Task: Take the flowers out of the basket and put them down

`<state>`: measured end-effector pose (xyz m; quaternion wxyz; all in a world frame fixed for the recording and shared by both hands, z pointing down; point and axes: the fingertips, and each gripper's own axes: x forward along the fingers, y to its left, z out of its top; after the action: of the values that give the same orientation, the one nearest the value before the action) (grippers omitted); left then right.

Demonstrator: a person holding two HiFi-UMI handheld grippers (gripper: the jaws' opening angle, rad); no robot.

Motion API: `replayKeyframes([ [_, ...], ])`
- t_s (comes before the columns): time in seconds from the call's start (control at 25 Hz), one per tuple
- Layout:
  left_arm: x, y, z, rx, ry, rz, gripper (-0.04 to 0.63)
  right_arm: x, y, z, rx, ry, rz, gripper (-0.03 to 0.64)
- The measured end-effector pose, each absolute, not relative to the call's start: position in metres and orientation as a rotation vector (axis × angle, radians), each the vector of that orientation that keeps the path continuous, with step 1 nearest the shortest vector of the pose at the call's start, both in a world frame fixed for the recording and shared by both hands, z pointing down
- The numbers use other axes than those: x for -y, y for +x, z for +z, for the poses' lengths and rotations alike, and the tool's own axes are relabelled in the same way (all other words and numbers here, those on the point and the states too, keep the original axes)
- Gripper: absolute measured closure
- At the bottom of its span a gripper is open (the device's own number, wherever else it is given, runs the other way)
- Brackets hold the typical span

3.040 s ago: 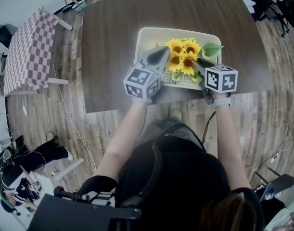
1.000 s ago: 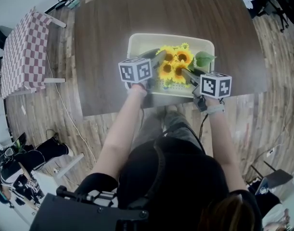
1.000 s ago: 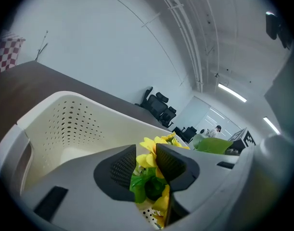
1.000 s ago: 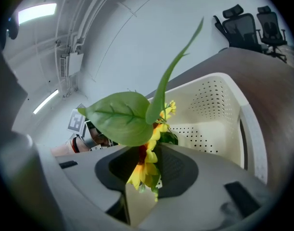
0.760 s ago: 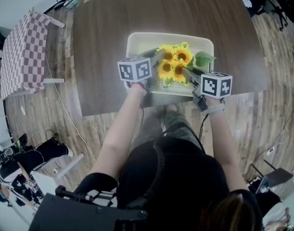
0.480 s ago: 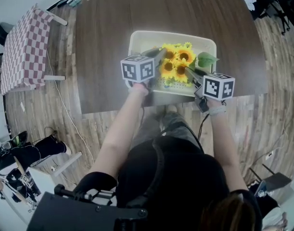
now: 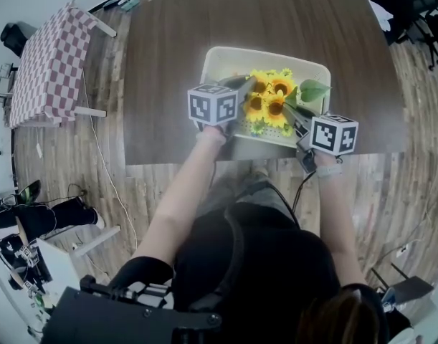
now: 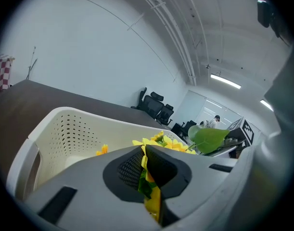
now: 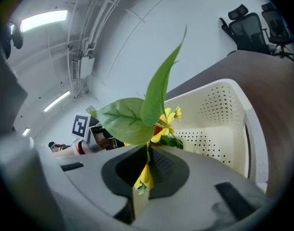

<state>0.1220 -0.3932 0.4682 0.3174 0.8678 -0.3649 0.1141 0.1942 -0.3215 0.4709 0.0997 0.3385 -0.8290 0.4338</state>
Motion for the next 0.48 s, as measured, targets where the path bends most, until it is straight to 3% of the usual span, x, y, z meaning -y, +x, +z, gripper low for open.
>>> replayKeyframes([
  [0.48,0.386,0.127,0.448,0.997,2.301,0.219,0.592,0.315,0.201,0.455,2.531,1.006,1.353,0.612],
])
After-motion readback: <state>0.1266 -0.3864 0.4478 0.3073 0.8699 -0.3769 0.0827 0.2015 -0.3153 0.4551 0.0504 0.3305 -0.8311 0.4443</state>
